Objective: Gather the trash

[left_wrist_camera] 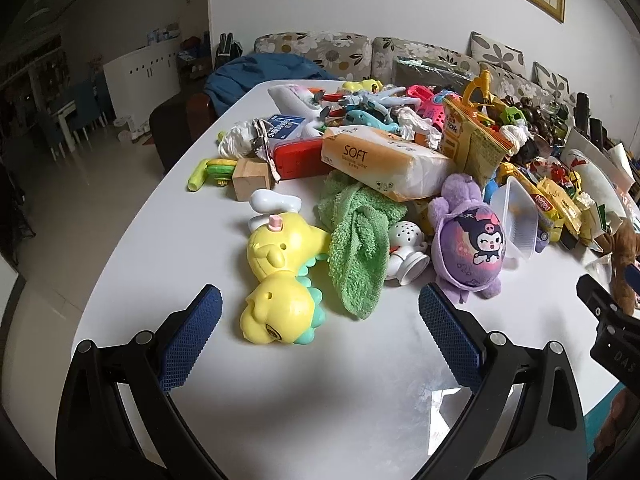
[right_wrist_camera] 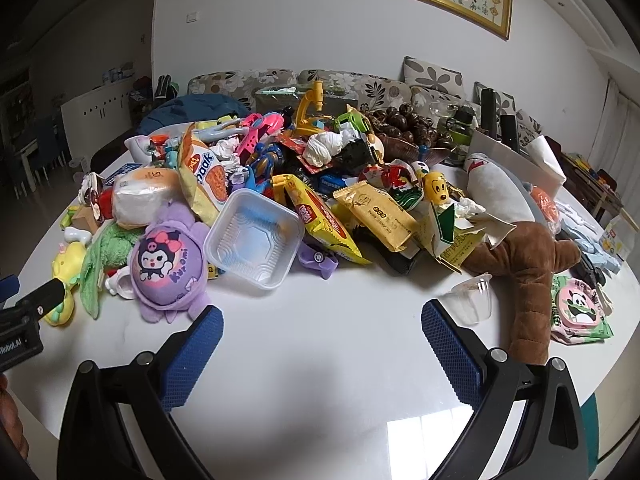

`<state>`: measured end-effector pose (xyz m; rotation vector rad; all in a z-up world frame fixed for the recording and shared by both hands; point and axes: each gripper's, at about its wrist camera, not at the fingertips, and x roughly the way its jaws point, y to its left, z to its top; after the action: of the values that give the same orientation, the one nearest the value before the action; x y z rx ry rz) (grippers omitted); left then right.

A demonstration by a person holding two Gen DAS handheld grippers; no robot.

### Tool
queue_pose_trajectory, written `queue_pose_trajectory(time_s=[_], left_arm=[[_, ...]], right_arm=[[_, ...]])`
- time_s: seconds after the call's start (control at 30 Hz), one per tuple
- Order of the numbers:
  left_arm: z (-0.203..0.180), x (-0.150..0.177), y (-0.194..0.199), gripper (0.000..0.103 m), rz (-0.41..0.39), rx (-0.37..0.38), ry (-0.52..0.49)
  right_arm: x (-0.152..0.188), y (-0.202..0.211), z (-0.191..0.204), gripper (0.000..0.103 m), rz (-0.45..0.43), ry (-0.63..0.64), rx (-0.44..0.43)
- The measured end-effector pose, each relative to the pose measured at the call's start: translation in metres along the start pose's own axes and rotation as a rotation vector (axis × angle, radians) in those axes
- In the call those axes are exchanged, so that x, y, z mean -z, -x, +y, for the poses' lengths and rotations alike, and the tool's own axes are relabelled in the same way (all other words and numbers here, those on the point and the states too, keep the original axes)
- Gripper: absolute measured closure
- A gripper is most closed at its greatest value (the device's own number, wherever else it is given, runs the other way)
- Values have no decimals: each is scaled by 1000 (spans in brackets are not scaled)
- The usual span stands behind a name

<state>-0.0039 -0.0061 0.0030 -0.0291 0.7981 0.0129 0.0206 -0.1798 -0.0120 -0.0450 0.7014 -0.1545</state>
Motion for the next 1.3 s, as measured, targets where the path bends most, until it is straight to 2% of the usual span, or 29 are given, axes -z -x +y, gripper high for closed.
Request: queue_pose_trajectory(time_s=[0.37,0.57,1.3], left_arm=[[-1,-1,3,7,-14,-19,3],[0,0,-1,7,9,-10,25],[5,0,-1,7,6,-20,18]], right_arm=[[-1,-7,-8,5,19,-42,-23],[-2,-5,-7,5,14,-36,-29],[-7,-6,-2,5,16,-20,-38]])
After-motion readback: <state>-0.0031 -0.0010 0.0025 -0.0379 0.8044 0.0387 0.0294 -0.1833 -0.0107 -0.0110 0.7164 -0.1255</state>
